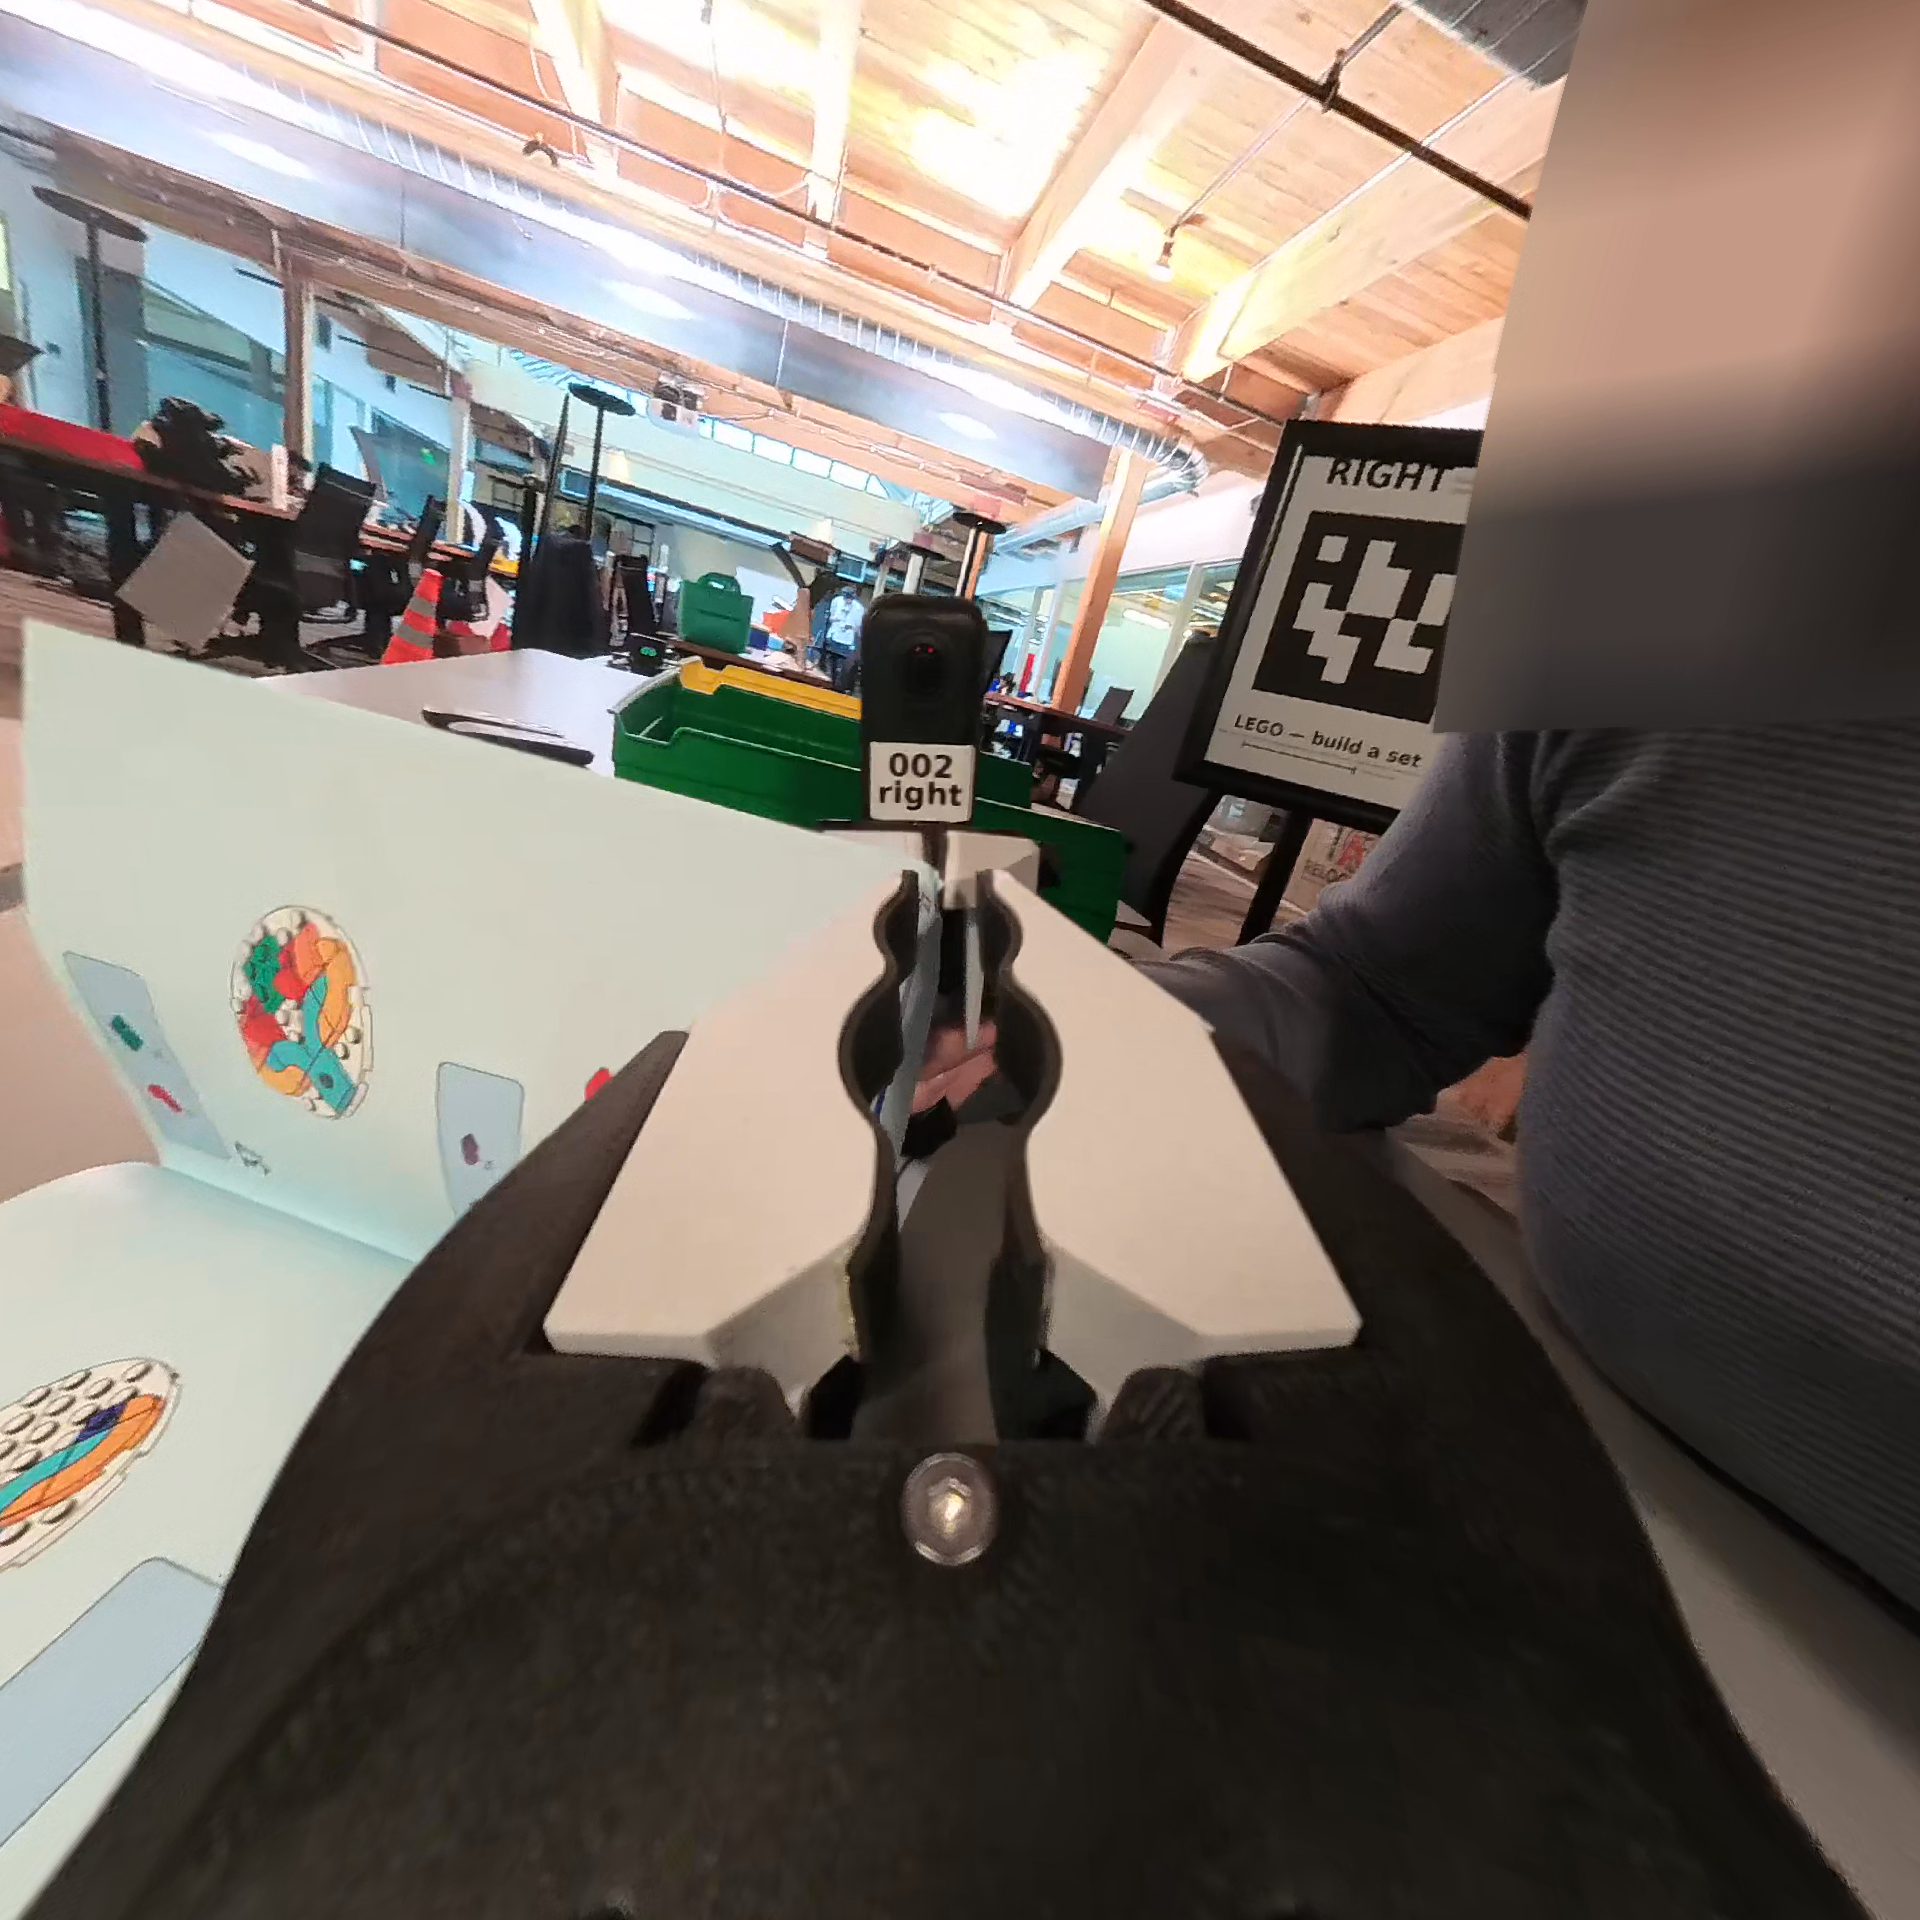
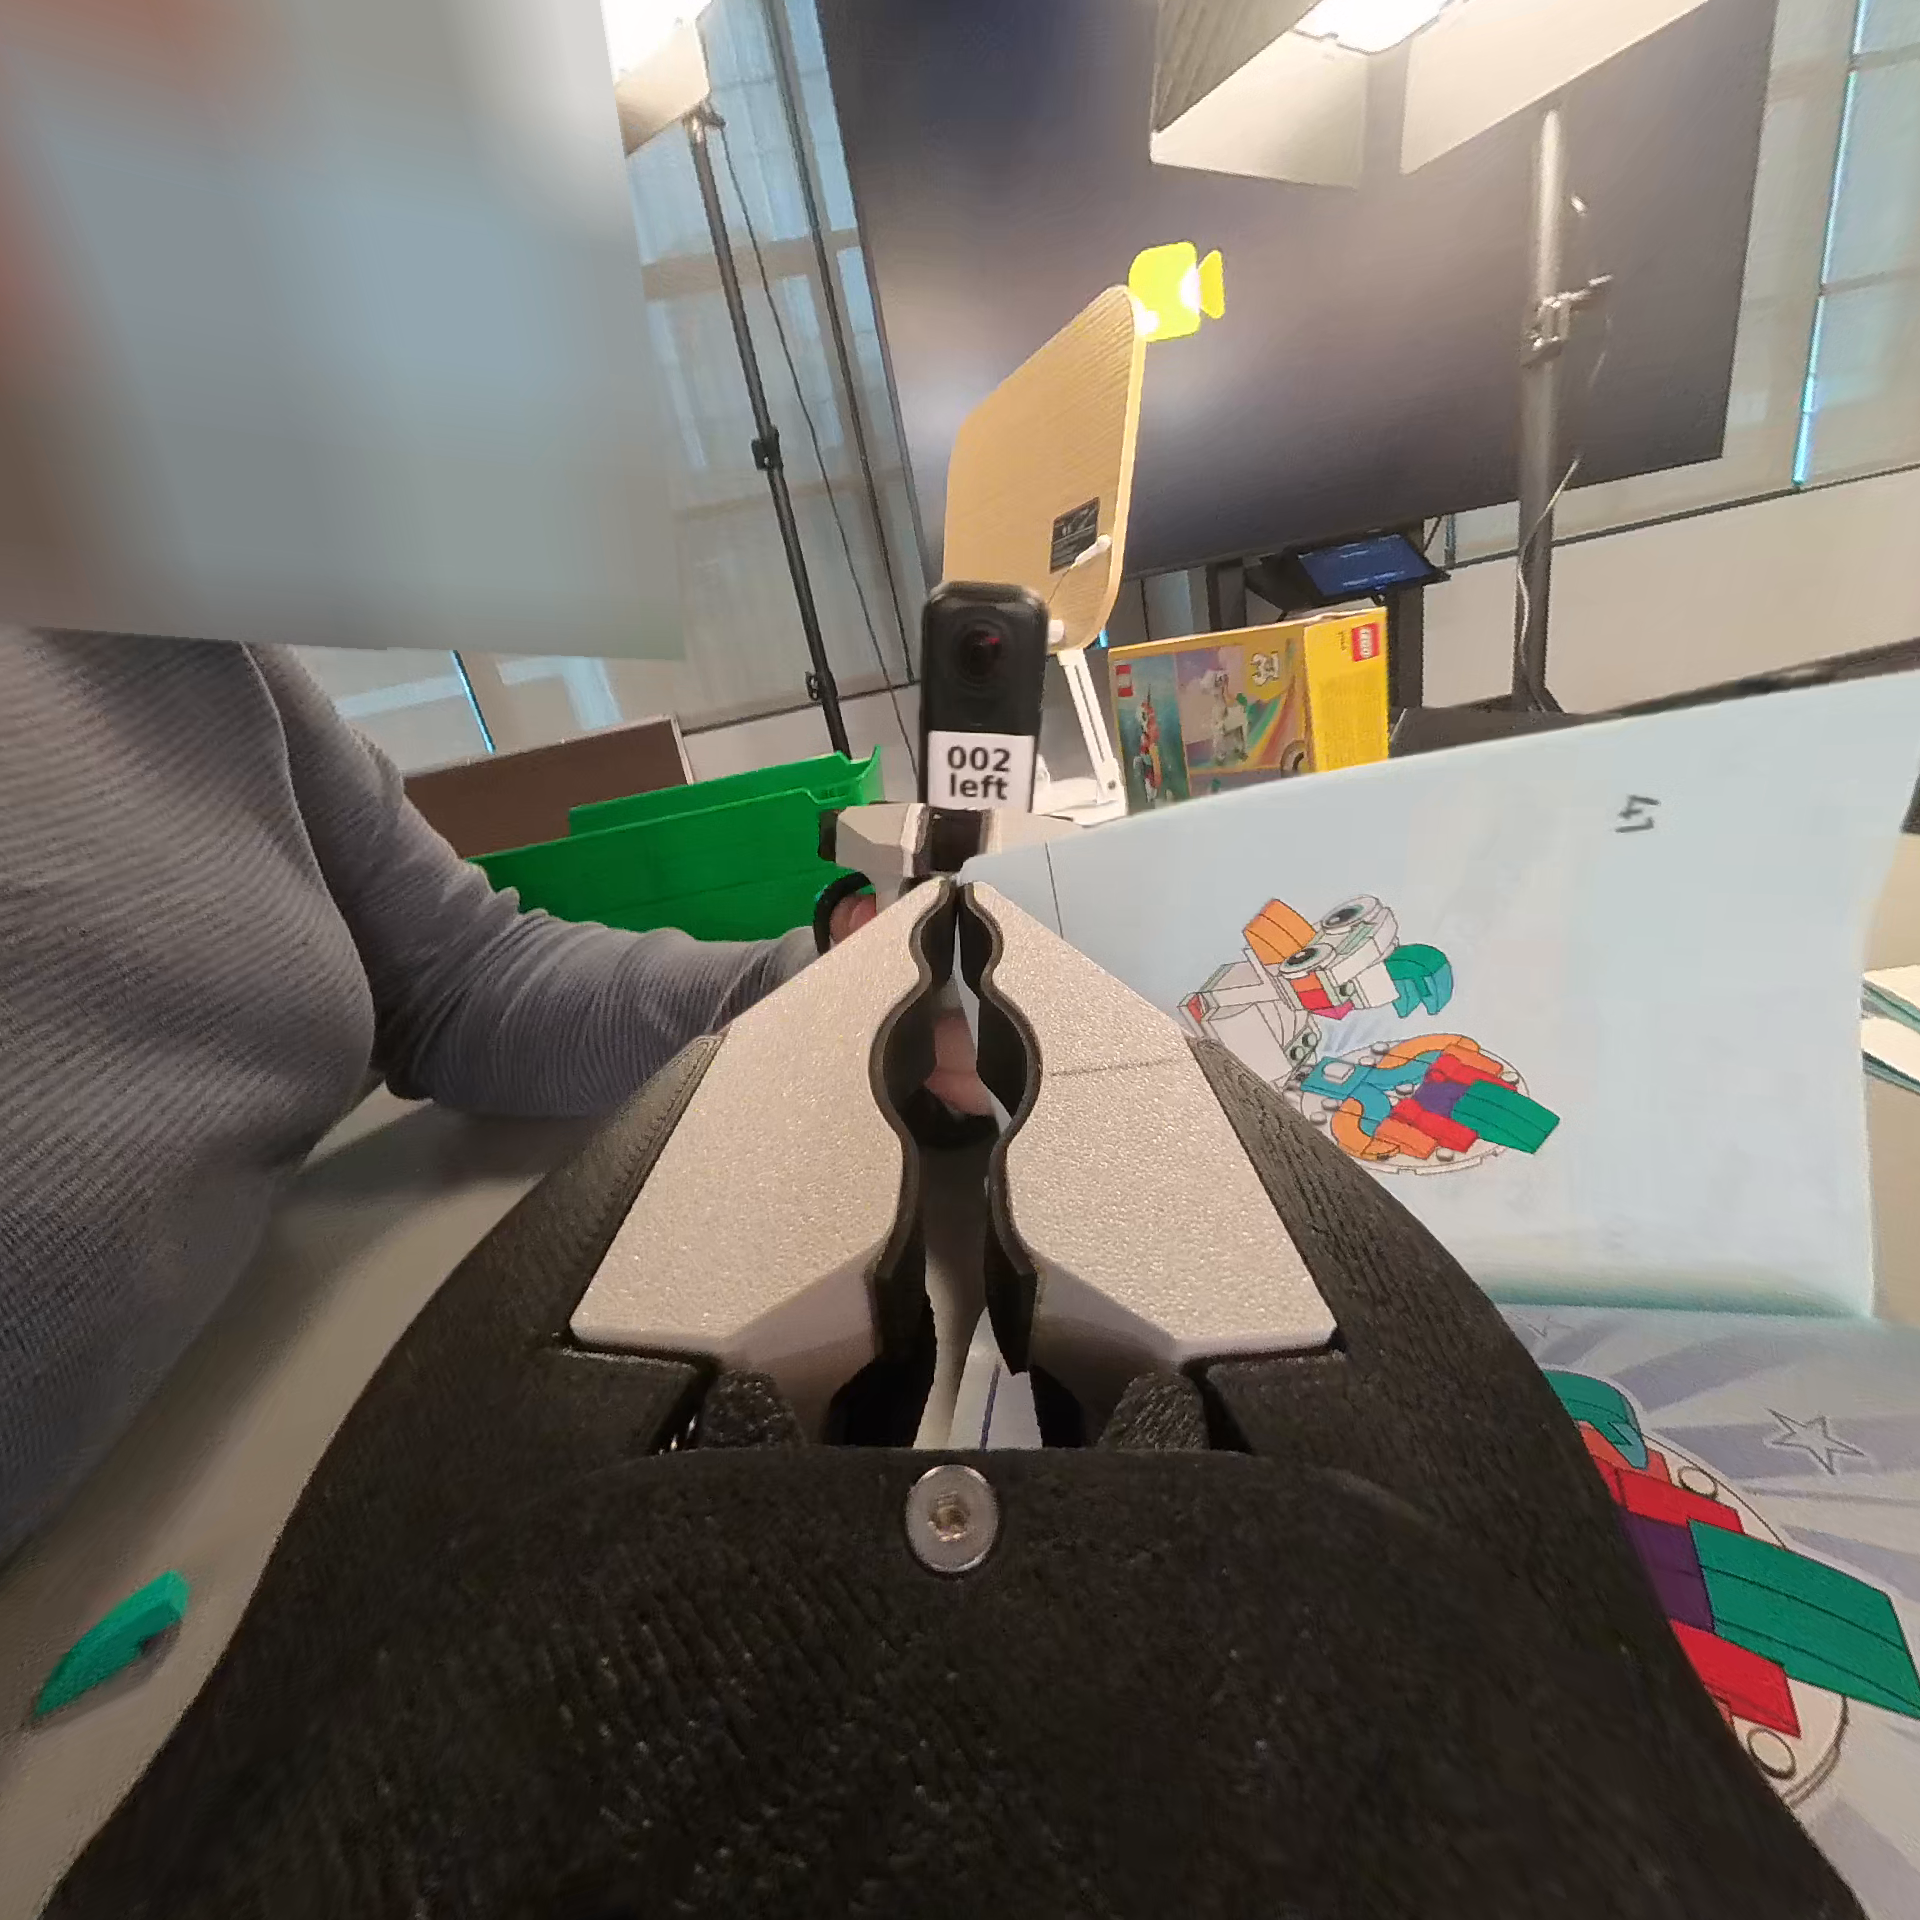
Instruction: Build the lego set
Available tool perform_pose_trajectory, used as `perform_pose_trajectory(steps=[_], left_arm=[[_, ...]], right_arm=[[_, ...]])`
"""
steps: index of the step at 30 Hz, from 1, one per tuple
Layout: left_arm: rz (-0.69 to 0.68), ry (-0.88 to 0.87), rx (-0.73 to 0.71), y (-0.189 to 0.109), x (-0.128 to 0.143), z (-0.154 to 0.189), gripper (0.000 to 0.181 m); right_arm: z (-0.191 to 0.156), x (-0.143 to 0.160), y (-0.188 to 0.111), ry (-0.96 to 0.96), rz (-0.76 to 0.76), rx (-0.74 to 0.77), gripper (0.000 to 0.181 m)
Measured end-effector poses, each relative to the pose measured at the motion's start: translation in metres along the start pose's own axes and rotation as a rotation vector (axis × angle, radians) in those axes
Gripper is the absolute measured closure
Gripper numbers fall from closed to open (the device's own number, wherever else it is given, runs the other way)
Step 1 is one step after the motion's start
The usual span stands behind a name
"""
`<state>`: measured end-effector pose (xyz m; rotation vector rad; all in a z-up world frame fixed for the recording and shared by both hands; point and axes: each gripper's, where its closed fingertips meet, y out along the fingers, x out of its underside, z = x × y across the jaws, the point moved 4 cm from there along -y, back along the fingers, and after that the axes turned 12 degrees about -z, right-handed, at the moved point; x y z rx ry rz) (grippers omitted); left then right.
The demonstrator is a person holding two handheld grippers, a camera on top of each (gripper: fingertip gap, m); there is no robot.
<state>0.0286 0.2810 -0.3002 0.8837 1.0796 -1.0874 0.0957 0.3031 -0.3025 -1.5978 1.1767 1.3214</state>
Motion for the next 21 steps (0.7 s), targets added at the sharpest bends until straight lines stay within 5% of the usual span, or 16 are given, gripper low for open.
perform_pose_trajectory(steps=[21], left_arm=[[-0.009,-0.034,0.053,0.0008,0.0024,0.0014,0.181]], right_arm=[[-0.0031,0.0003,0.0006,-0.031,-0.004,-0.007,0.181]])
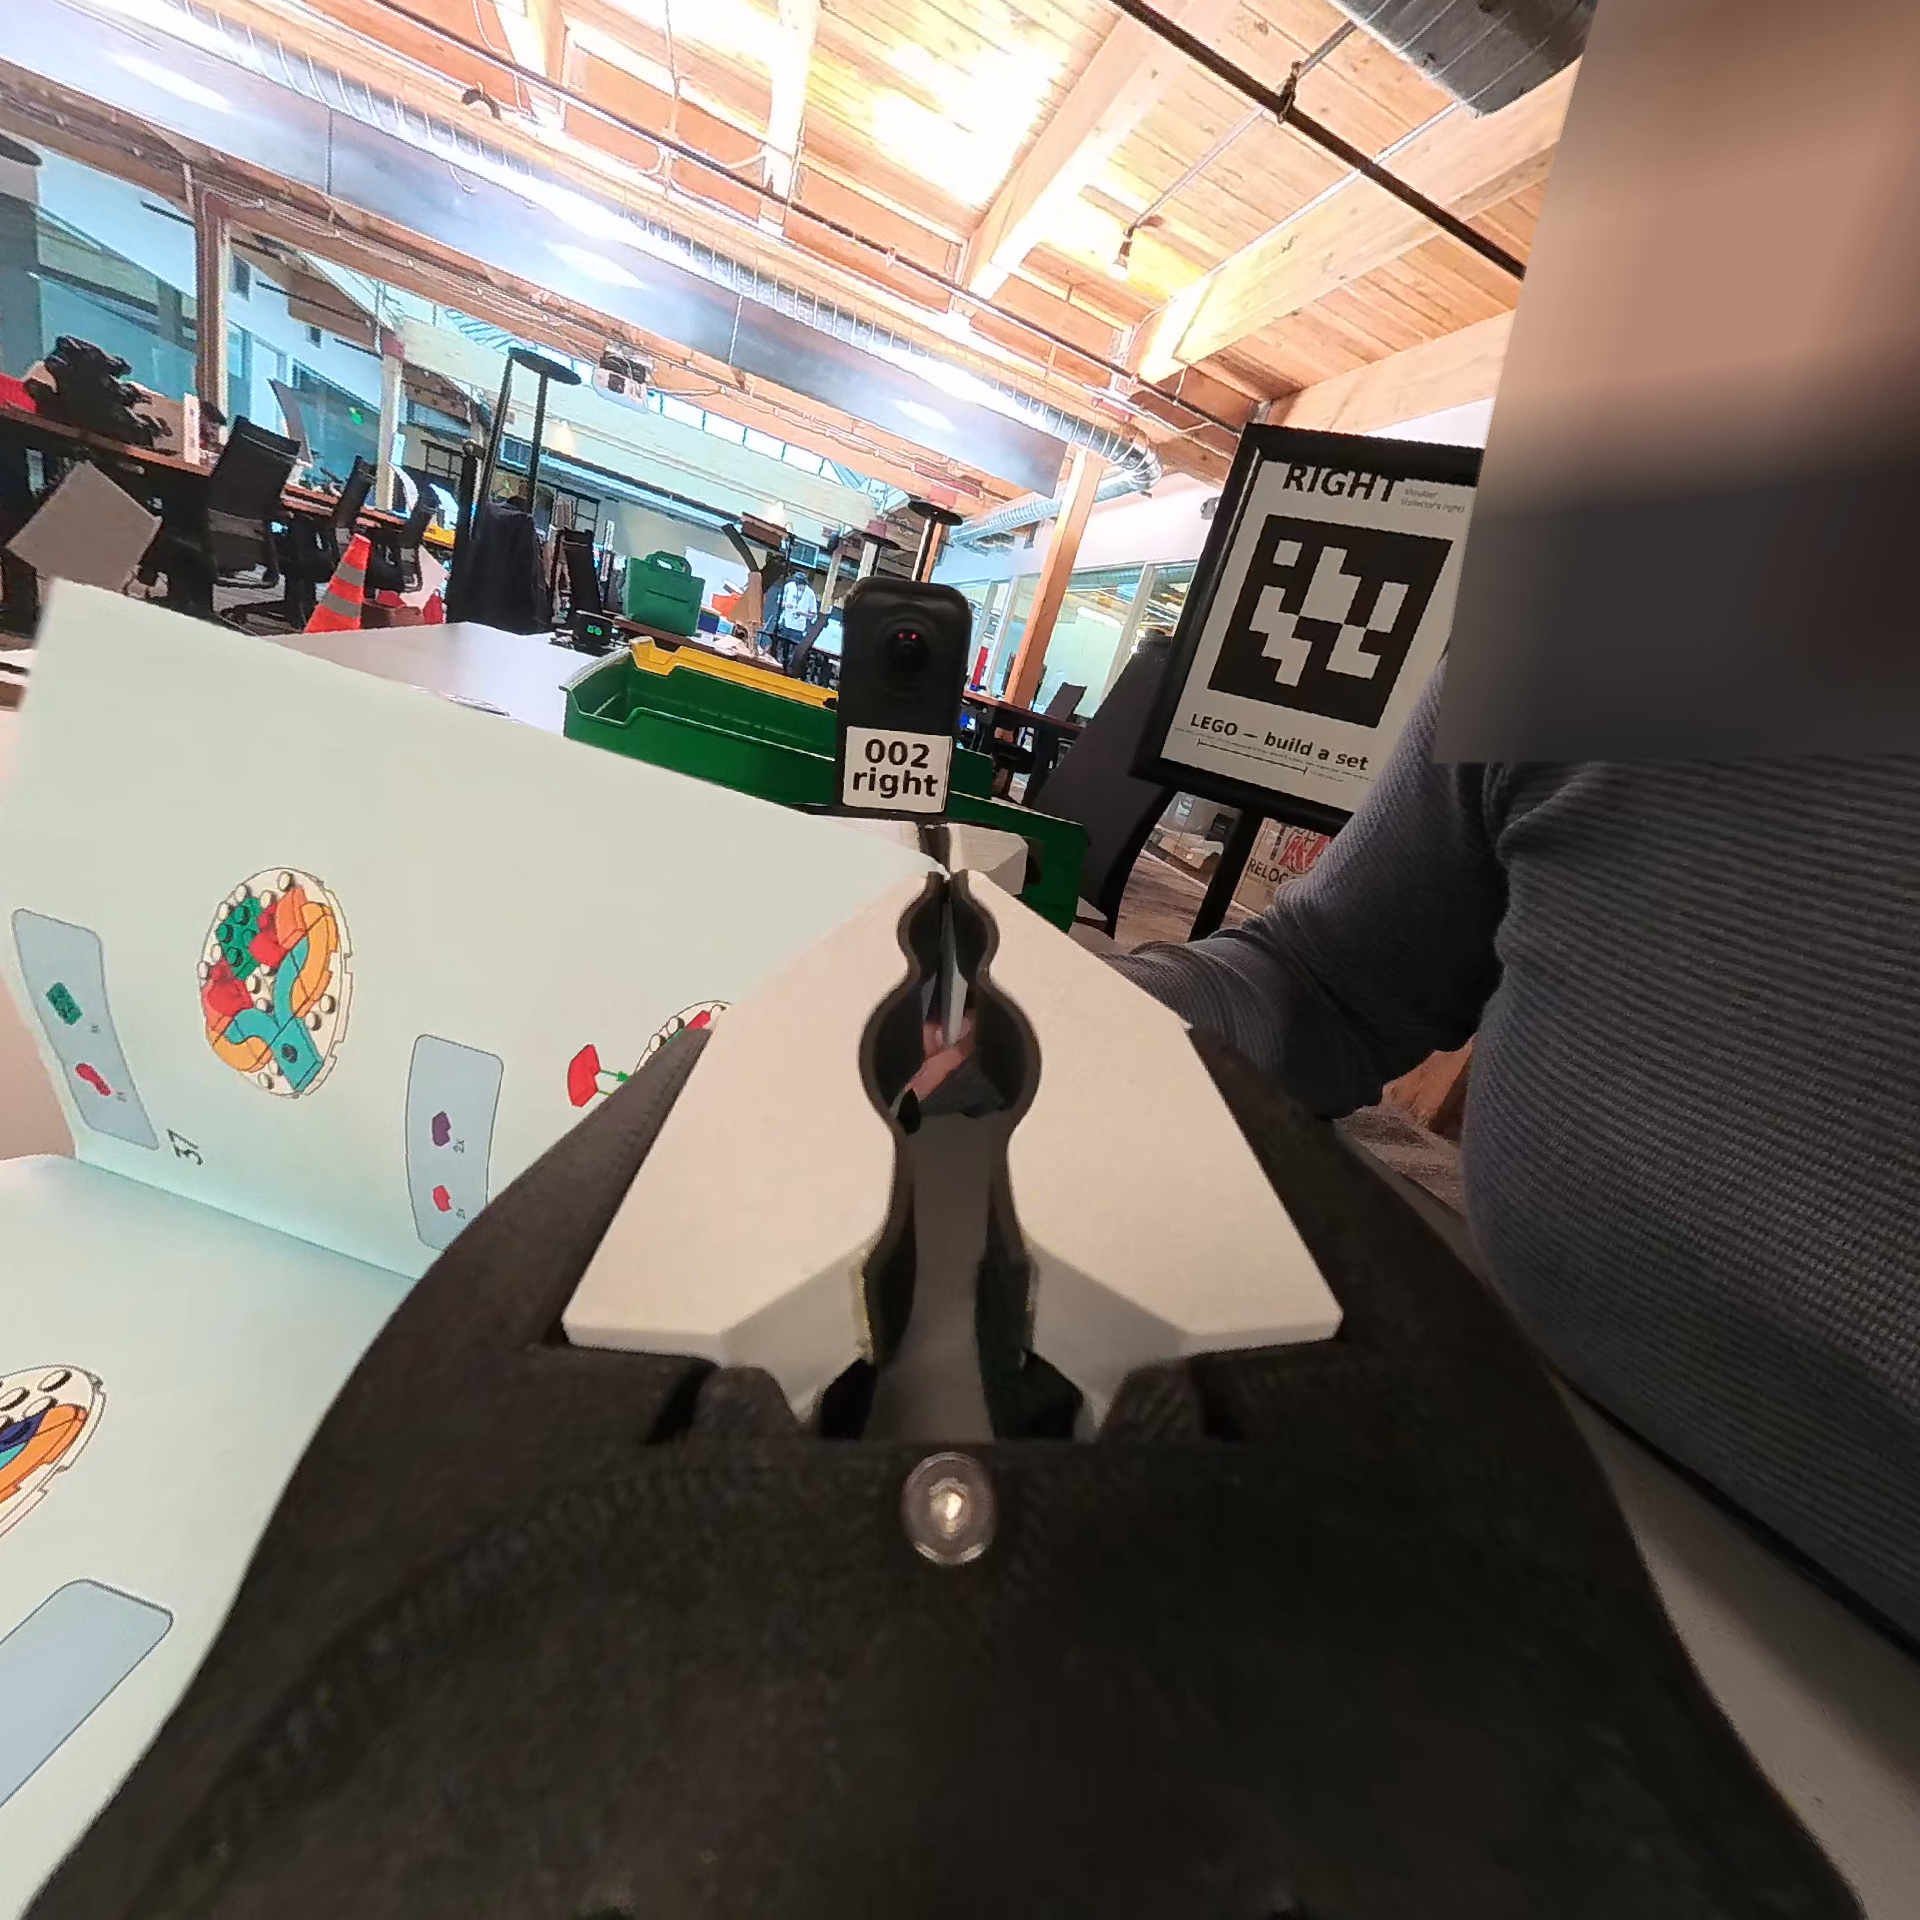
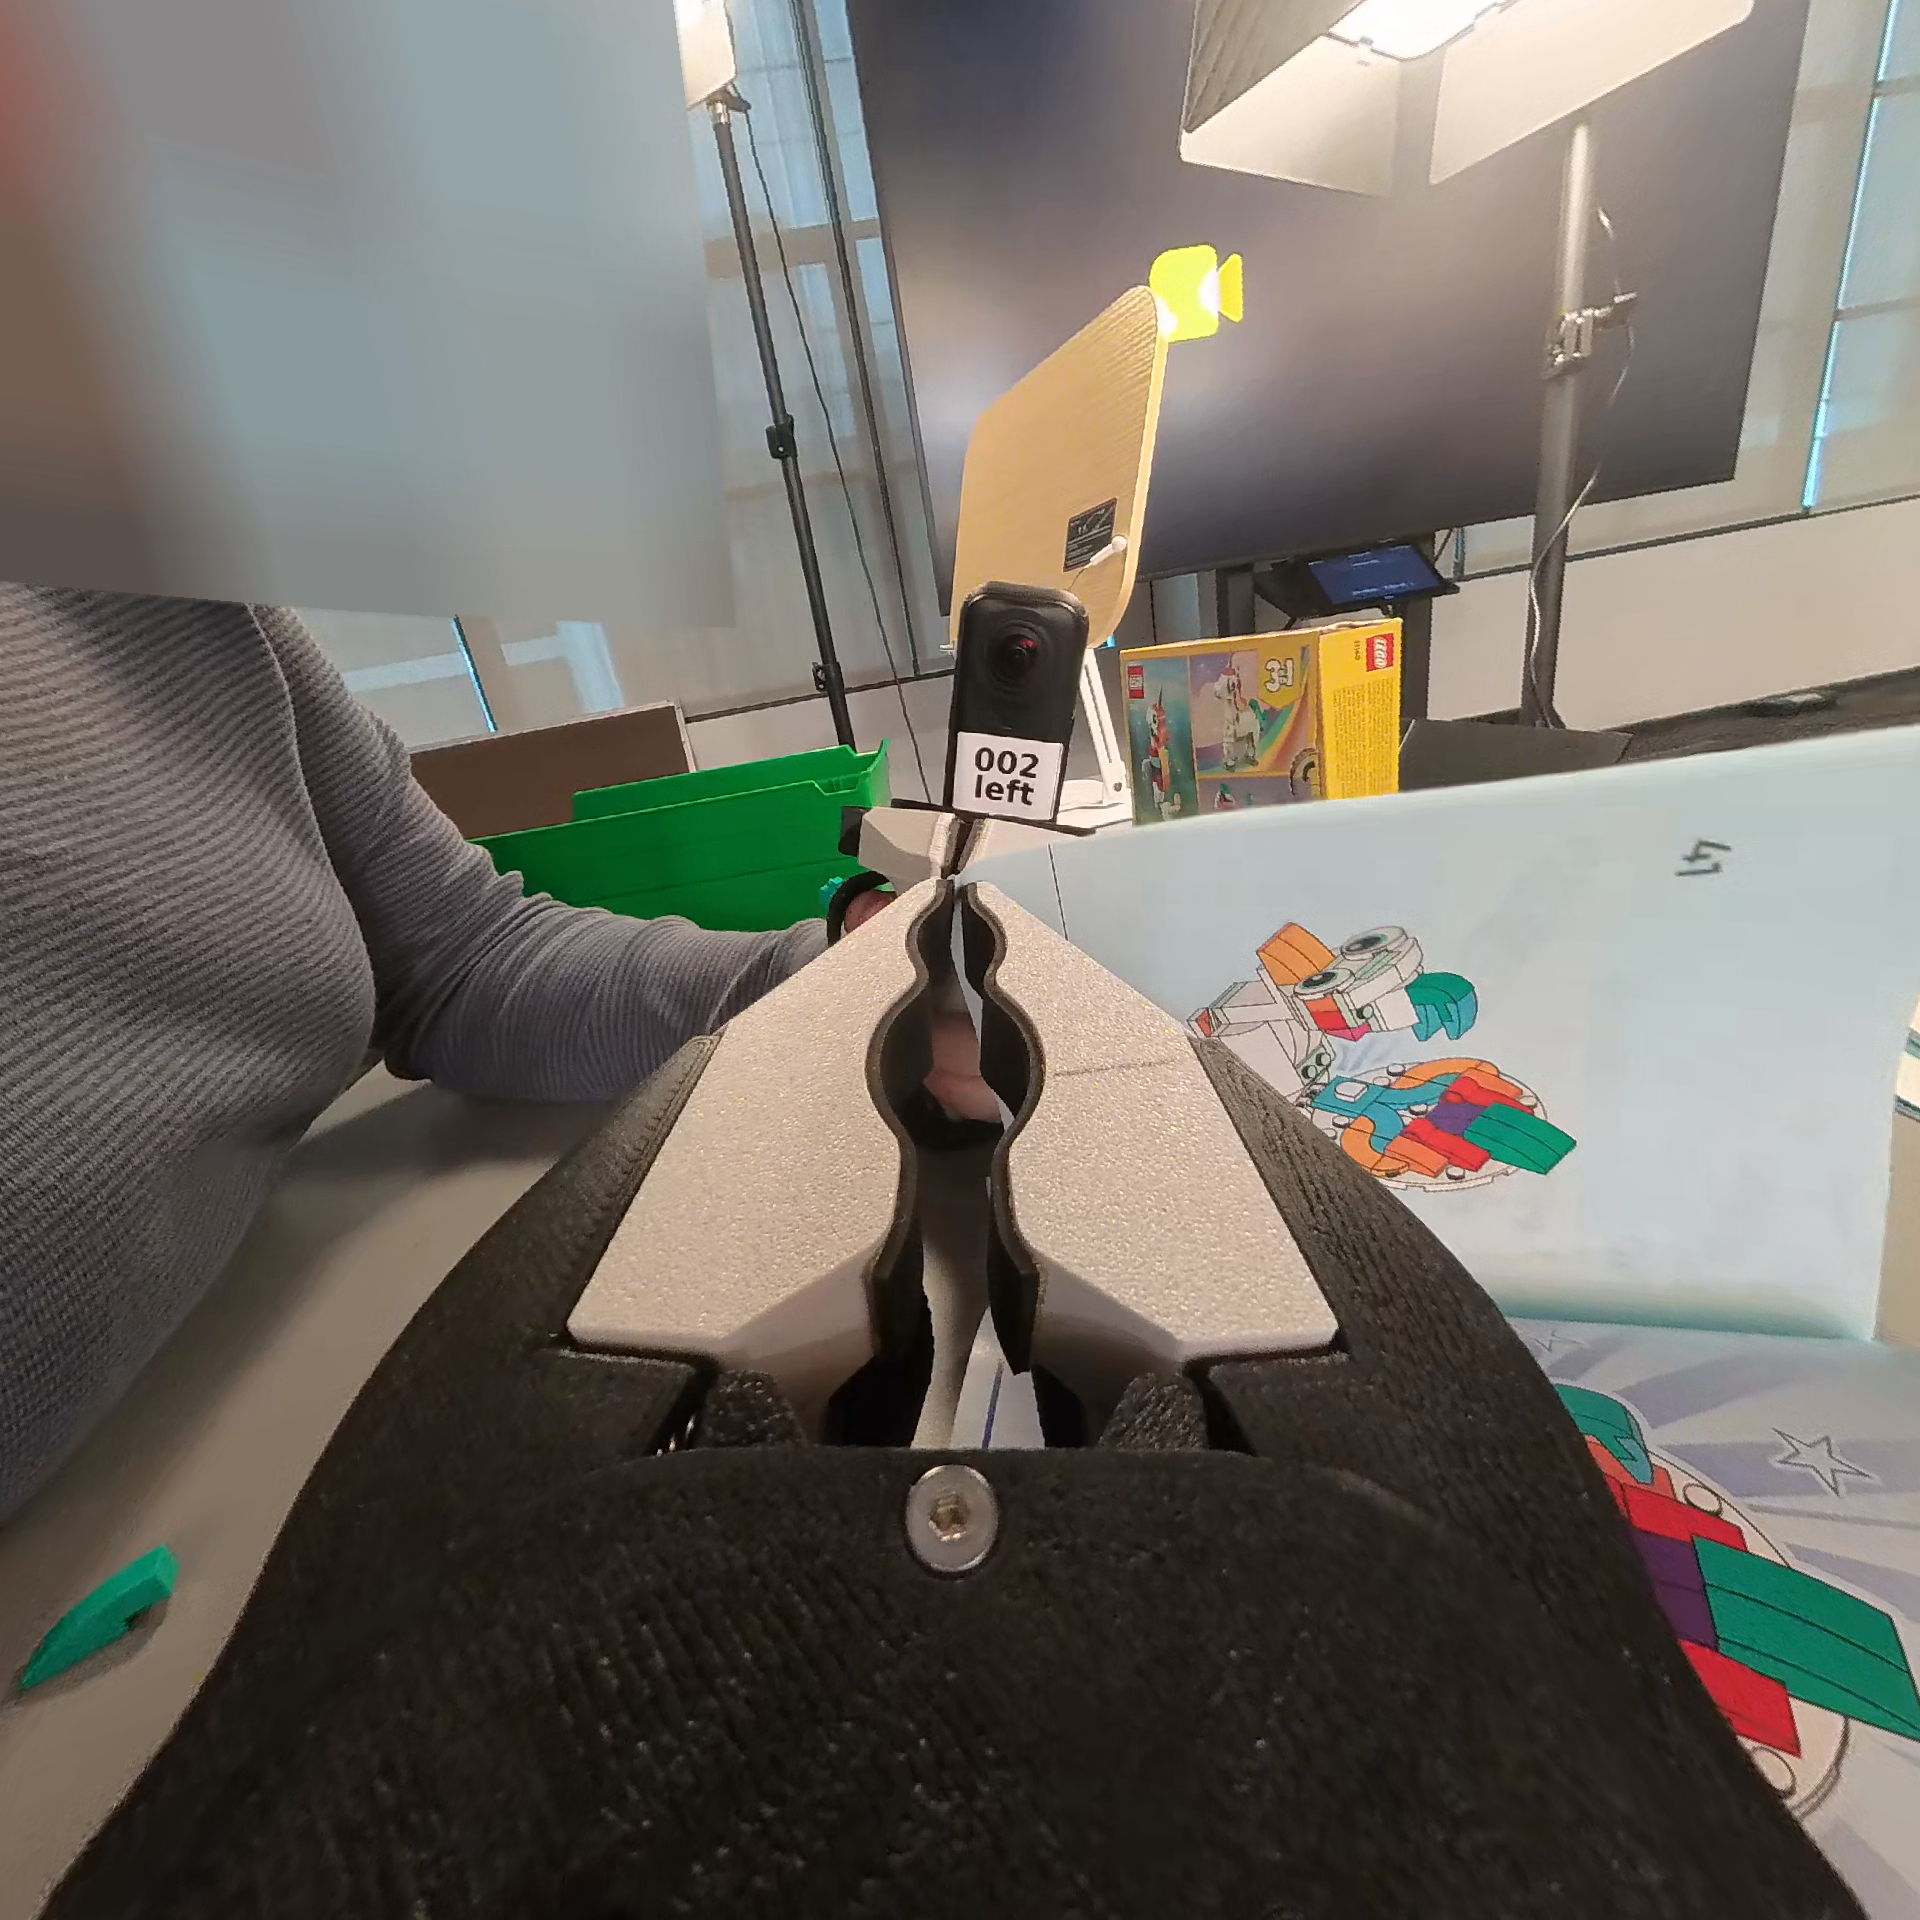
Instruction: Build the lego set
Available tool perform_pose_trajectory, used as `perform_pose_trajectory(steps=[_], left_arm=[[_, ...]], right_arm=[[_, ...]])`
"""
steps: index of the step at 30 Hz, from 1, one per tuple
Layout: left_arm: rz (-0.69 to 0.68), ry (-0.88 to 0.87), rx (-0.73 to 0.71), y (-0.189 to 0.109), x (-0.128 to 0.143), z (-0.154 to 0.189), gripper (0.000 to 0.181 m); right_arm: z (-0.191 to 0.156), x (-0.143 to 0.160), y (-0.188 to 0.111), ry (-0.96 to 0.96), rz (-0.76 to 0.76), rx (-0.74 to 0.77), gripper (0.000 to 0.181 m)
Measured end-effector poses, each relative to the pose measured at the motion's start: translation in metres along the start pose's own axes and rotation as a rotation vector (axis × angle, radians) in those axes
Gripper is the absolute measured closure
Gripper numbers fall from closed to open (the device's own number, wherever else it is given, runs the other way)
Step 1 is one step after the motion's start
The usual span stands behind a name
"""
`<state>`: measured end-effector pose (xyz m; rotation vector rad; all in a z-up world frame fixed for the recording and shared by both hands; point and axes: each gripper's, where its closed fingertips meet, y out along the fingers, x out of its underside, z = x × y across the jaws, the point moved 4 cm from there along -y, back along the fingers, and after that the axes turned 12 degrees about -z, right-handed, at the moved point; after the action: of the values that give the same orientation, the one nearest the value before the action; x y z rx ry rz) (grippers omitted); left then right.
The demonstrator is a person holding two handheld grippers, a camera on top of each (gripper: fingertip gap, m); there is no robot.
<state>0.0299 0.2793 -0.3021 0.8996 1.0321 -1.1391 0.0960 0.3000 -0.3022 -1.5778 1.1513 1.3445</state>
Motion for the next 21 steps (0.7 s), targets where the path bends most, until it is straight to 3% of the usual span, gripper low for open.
perform_pose_trajectory(steps=[21], left_arm=[[-0.037,0.093,-0.098,0.0003,0.0012,-0.0017,0.181]], right_arm=[[0.0006,0.0010,0.0001,-0.109,-0.042,0.099,0.181]])
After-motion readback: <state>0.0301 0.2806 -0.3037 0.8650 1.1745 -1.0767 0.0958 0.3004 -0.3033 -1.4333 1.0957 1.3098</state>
